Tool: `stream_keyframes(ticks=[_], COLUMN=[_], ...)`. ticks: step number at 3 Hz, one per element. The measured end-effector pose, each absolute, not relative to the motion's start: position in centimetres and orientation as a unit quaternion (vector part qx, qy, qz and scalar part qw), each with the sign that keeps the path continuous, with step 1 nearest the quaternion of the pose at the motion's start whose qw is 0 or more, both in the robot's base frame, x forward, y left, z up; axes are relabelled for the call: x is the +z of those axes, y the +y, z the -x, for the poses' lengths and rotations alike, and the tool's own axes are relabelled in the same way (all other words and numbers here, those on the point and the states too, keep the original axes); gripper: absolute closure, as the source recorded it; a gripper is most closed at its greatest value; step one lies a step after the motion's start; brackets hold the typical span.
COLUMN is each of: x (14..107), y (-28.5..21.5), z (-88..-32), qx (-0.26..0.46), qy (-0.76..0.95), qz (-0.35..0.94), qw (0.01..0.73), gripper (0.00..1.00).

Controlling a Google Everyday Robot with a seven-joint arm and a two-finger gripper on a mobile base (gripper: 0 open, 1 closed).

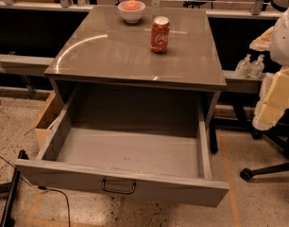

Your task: Close top drawer

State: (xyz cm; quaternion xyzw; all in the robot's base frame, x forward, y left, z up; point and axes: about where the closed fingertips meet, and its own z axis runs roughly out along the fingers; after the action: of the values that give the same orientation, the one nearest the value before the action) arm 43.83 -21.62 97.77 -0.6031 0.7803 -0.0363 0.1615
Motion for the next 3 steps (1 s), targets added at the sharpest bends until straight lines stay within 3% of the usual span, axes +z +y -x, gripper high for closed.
stream_keyframes(ticks=[2,3], x=[96.6,91.9], y=[-21.0,-17.9], z=[-43.9,-42.8], qx=[-0.029,0.025], qy=[0.782,0.783], qz=[0.595,0.578], qw=[0.184,0.228], gripper=[0.0,0.0])
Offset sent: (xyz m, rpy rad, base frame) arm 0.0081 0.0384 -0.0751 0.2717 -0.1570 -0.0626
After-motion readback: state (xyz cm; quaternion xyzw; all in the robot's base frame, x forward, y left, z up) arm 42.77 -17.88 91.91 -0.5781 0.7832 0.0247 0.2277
